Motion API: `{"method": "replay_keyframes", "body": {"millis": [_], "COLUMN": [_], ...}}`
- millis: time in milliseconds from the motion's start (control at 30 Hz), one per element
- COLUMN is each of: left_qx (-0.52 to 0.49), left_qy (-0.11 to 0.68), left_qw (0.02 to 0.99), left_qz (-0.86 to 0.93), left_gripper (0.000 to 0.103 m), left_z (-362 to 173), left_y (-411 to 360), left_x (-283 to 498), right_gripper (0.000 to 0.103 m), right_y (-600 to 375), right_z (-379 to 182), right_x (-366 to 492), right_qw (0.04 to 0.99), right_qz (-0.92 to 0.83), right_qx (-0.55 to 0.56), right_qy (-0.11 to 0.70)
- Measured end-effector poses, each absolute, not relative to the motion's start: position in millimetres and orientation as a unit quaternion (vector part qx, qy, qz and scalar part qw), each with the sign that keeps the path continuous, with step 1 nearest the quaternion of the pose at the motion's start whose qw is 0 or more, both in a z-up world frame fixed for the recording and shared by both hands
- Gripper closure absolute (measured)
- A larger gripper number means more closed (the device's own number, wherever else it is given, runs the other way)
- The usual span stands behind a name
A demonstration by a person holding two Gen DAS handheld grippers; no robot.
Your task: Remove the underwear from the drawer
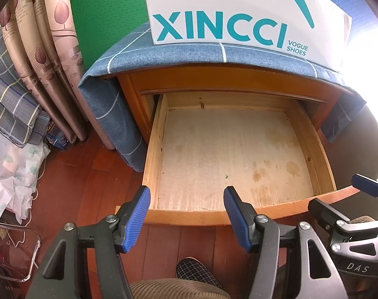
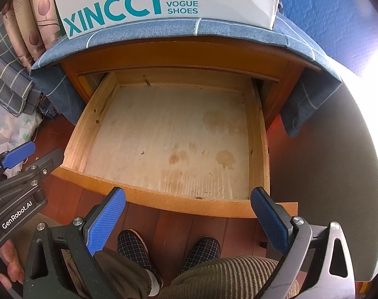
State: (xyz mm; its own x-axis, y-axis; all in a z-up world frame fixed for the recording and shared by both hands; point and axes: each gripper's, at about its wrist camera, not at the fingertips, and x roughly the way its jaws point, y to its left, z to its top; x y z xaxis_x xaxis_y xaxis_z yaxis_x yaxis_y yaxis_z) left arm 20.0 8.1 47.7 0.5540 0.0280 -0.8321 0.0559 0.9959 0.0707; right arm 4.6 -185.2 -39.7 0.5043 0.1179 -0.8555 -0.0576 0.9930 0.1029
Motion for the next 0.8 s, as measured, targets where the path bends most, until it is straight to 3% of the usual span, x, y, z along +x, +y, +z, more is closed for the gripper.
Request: {"method": "replay_keyframes", "body": {"millis": [800], "left_qx": [0.046], "left_qy": [0.474], "left_qw": [0.88], "left_qz": [-0.009], "left_gripper": [0.04], "left_z": [46.9], "left_y": [7.9], "left_x": [20.1], "right_gripper": [0.004], "right_y": [-183.2], "right_z": [-40.9], "right_x": [4.0], "right_qw": [0.866], "right_qz": [0.052], "right_qx": [0.027], "right_qy": [0.497]}}
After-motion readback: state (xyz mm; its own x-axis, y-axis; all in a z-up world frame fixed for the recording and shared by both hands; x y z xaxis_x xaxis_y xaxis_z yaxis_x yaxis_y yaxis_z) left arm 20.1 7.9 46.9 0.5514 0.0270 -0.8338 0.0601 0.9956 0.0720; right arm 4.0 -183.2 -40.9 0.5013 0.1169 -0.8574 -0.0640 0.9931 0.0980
